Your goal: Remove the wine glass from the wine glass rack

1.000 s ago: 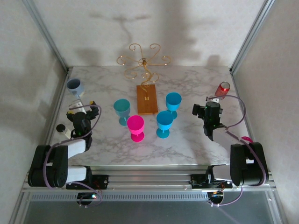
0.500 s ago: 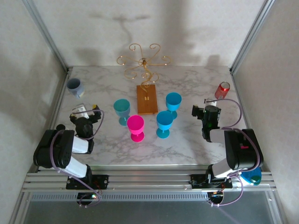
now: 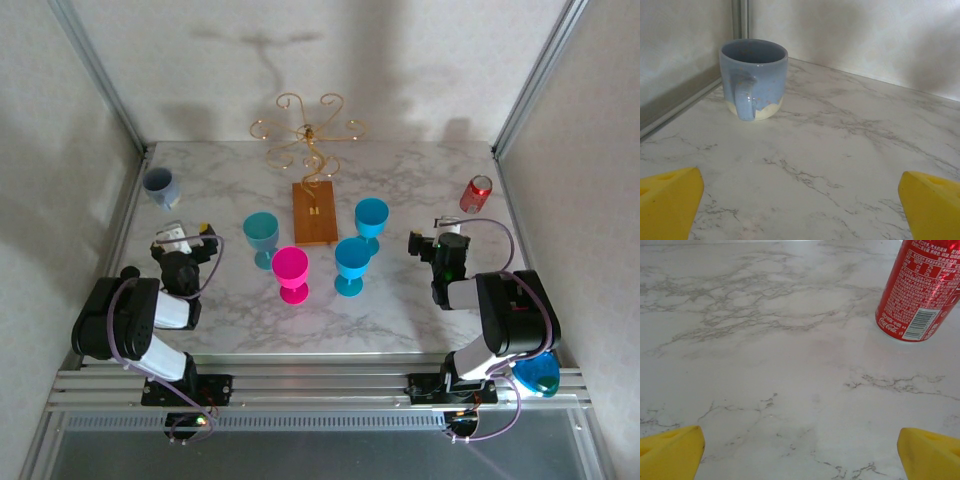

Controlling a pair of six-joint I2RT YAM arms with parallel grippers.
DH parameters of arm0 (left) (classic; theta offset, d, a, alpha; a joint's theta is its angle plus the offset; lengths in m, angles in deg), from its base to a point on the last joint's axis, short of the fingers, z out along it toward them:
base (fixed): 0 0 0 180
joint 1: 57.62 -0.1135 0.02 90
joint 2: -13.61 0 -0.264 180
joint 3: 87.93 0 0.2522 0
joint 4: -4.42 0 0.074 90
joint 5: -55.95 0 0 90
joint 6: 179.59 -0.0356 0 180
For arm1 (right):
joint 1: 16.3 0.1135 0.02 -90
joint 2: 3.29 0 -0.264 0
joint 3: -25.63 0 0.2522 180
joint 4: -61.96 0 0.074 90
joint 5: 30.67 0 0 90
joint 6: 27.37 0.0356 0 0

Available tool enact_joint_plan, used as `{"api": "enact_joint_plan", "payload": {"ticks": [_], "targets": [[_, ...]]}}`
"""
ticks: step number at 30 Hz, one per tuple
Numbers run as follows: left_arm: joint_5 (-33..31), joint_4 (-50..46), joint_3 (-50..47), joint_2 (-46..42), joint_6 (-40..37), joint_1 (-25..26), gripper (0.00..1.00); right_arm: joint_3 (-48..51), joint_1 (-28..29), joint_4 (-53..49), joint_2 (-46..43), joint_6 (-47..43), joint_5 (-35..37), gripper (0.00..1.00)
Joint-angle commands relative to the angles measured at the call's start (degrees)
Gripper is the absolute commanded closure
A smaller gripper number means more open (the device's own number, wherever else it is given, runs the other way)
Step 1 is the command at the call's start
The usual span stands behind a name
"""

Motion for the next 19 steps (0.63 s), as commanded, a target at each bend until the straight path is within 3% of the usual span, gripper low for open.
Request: {"api": "enact_joint_plan", "payload": {"ticks": [1,19], "targets": [[0.8,1.8,0.9,0.3,-0.7,-0.4,0.0,-0.4,-0.3,2.1,-0.1,-1.0,-0.2,0.01],[0.8,1.8,0.9,0.3,-0.7,-0.5,0.0,-0.8,-0.8,1.3,-0.2,-0.7,-1.6,0.01]]}}
